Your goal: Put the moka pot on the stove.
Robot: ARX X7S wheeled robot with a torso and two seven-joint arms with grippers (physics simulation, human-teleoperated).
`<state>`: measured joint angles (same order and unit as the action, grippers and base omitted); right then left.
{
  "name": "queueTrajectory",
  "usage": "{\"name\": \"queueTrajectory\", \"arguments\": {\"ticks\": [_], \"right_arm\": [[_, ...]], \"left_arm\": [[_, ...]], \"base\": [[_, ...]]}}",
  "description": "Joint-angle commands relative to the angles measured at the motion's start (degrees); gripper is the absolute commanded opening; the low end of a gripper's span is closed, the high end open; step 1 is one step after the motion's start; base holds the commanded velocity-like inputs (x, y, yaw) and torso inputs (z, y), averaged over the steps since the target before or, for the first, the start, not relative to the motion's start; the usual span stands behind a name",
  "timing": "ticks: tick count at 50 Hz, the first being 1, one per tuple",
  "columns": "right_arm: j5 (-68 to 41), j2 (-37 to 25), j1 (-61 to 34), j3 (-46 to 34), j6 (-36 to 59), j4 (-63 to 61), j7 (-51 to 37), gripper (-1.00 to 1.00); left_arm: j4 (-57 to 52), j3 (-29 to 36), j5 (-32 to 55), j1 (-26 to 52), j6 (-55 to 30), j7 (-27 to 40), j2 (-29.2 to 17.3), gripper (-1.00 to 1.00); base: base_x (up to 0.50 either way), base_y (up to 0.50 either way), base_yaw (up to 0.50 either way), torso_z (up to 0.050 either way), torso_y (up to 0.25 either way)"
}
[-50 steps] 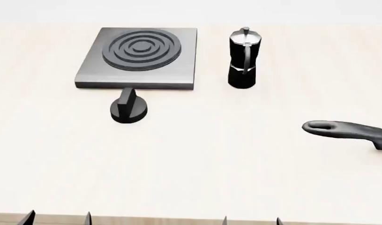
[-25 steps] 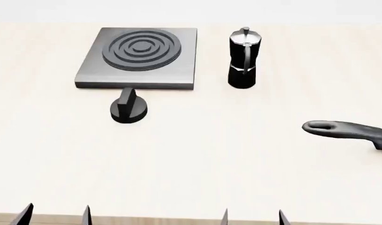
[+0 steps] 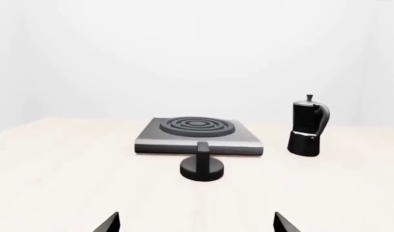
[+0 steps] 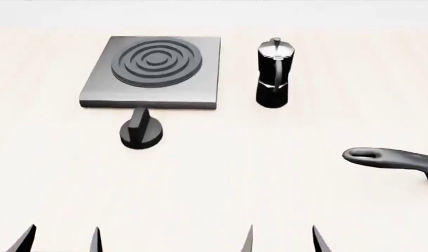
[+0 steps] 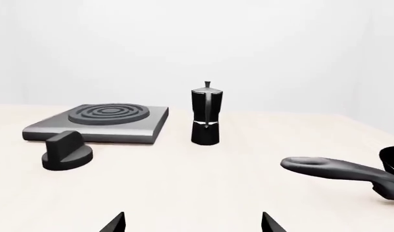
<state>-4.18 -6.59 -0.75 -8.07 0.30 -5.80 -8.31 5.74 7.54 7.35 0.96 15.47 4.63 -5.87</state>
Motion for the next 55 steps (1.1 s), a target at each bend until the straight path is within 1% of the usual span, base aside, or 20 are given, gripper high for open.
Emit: {"name": "queueTrajectory", "arguments": {"ticks": [1,55], "right_arm": [[-0.4,-0.7,0.2,-0.7,0.2,-1.5,-0.8,1.00],[-2.6,-2.6,-0.4,-3.0,-0.6,0.0,-3.2,1.00]], "left_arm": [[0.4,0.8,0.6,0.2,1.0,0.5,-0.6,1.00],[0.6,3.6,2.4,0.6,1.7,2.8,-2.7,1.00]], "base": [[0.27,0.00,0.00,0.000,0.000],[0.28,0.00,0.00,0.000,0.000]]}}
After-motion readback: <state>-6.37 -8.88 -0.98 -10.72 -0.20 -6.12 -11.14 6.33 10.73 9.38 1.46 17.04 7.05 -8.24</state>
